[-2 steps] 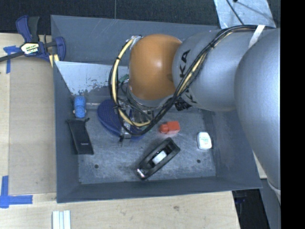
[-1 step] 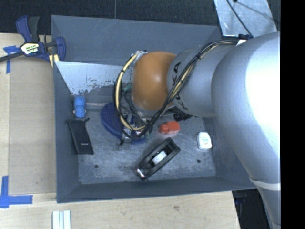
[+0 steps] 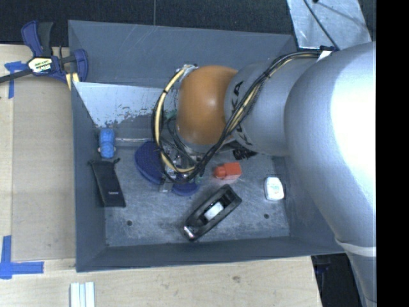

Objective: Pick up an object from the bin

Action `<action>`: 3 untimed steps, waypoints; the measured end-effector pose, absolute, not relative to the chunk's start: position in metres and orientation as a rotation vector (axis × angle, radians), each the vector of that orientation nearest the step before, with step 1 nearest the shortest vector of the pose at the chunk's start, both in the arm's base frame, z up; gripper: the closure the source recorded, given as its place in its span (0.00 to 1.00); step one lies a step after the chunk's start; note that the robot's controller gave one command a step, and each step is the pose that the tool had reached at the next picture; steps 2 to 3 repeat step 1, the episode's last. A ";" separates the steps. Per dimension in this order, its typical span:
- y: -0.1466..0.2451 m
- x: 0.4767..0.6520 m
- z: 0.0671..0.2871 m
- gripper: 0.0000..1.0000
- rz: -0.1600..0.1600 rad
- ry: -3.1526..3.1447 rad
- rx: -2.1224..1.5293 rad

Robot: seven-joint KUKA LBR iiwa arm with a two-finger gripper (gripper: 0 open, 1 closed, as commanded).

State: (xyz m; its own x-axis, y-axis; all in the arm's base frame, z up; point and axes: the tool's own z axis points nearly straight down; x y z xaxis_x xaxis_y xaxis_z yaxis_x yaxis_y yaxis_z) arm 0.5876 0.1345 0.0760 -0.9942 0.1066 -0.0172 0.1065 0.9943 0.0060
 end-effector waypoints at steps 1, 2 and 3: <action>0.140 0.591 0.211 1.00 0.005 3.127 0.155; 0.140 0.591 0.211 1.00 0.005 3.127 0.155; 0.140 0.591 0.211 1.00 0.005 3.127 0.155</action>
Offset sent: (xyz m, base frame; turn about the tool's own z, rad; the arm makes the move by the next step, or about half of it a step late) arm 0.0007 0.0052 0.1296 -0.0086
